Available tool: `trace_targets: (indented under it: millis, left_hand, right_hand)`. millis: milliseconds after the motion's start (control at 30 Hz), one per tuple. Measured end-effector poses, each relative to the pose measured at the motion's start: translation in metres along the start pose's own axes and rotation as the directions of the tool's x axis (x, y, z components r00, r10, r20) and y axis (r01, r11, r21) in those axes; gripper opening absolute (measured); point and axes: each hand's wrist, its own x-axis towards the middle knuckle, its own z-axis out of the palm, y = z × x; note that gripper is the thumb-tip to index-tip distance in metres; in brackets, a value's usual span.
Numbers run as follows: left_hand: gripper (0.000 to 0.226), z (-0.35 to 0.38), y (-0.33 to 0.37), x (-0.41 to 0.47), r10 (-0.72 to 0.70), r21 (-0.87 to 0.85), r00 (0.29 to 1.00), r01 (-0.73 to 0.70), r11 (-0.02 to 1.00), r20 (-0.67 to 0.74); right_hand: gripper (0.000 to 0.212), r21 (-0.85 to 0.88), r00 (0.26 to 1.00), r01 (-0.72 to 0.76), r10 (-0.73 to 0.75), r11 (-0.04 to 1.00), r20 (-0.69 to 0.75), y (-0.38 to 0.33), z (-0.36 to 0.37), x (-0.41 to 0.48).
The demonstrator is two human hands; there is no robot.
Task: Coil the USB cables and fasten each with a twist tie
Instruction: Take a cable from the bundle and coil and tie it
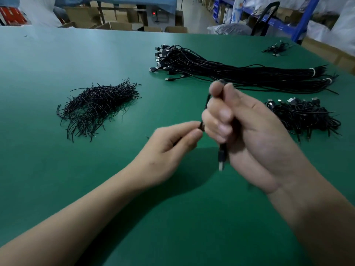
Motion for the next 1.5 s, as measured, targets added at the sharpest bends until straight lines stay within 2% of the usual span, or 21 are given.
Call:
trace_targets:
  millis: [67,133,167,233,333,400,433,467,567,633,700,767,833,967,1067,1200,1267,1333,1500]
  left_hand:
    - [0.021,0.006,0.0,-0.002,-0.003,0.122,0.995,-0.01,0.993,0.104]
    - [0.022,0.01,0.001,-0.002,0.017,0.226,0.991,-0.047,0.973,0.132]
    - [0.024,0.01,0.002,-0.002,0.04,0.275,0.993,-0.07,0.959,0.111]
    - [0.024,0.006,0.003,-0.001,0.096,0.37,0.993,-0.114,0.922,0.066]
    - [0.022,-0.004,0.003,0.001,0.161,0.497,0.987,-0.147,0.855,0.014]
    - [0.022,-0.013,0.001,0.002,0.201,0.537,0.979,-0.149,0.831,-0.041]
    - [0.023,-0.017,0.0,0.003,0.214,0.555,0.975,-0.148,0.819,-0.056]
    - [0.025,-0.02,-0.001,0.003,0.221,0.568,0.974,-0.151,0.809,-0.056]
    - [0.026,-0.023,-0.001,0.004,0.245,0.561,0.969,-0.187,0.807,-0.03]
    - [0.03,-0.024,0.001,0.005,0.259,0.547,0.965,-0.19,0.815,-0.05]
    - [0.029,-0.025,0.002,0.006,0.269,0.521,0.961,-0.196,0.831,-0.069]
    - [0.026,-0.026,0.003,0.006,0.27,0.474,0.96,-0.207,0.856,-0.069]
    - [0.027,-0.025,0.004,0.006,0.263,0.432,0.962,-0.208,0.877,-0.07]
    - [0.025,-0.023,0.003,0.007,0.238,0.36,0.965,-0.184,0.915,-0.113]
    - [0.023,-0.02,0.003,0.006,0.181,0.277,0.976,-0.142,0.95,-0.12]
    - [0.03,-0.023,0.004,0.006,0.155,0.252,0.985,-0.13,0.959,-0.081]
    - [0.03,-0.027,0.004,0.007,0.21,0.346,0.977,-0.192,0.918,-0.017]
    - [0.028,-0.029,0.004,0.008,0.267,0.481,0.962,-0.262,0.837,0.059]
    - [0.028,-0.029,0.003,0.01,0.242,0.638,0.96,-0.276,0.719,0.142]
  right_hand:
    - [0.024,-0.128,0.98,0.1,-0.12,0.987,-0.161,0.002,-0.002,0.006]
    - [0.028,-0.361,0.943,0.155,-0.247,0.919,-0.224,0.004,-0.008,0.009]
    - [0.028,-0.494,0.929,0.165,-0.303,0.853,-0.213,0.005,-0.012,0.01]
    - [0.028,-0.742,0.918,0.145,-0.368,0.654,-0.146,0.006,-0.019,0.009]
    - [0.024,-0.95,0.942,0.063,-0.334,0.306,-0.045,0.009,-0.028,0.005]
    - [0.023,-0.993,0.981,-0.019,-0.188,0.12,-0.042,0.011,-0.031,0.0]
    - [0.025,-0.995,0.993,-0.063,-0.095,0.071,-0.069,0.011,-0.031,-0.001]
    - [0.029,-0.992,0.995,-0.099,-0.013,0.073,-0.1,0.011,-0.031,-0.003]
    - [0.039,-0.953,0.984,-0.165,0.114,0.252,-0.141,0.008,-0.031,-0.007]
    - [0.042,-0.925,0.973,-0.184,0.193,0.333,-0.124,0.005,-0.032,-0.007]
    - [0.043,-0.848,0.945,-0.237,0.317,0.473,-0.087,0.004,-0.034,-0.008]
    - [0.039,-0.702,0.91,-0.313,0.413,0.639,-0.029,0.003,-0.035,-0.011]
    - [0.031,-0.556,0.893,-0.361,0.449,0.749,0.026,0.002,-0.034,-0.013]
    - [0.027,-0.379,0.899,-0.361,0.427,0.852,0.102,-0.003,-0.032,-0.014]
    - [0.028,-0.311,0.9,-0.363,0.417,0.878,0.128,-0.003,-0.03,-0.013]
    - [0.028,-0.393,0.897,-0.37,0.434,0.842,0.085,-0.001,-0.031,-0.012]
    - [0.028,-0.46,0.894,-0.381,0.446,0.802,0.035,0.0,-0.035,-0.012]
    - [0.027,-0.511,0.886,-0.402,0.463,0.76,-0.008,0.0,-0.038,-0.012]
    - [0.032,-0.655,0.862,-0.41,0.505,0.635,-0.05,0.003,-0.041,-0.011]
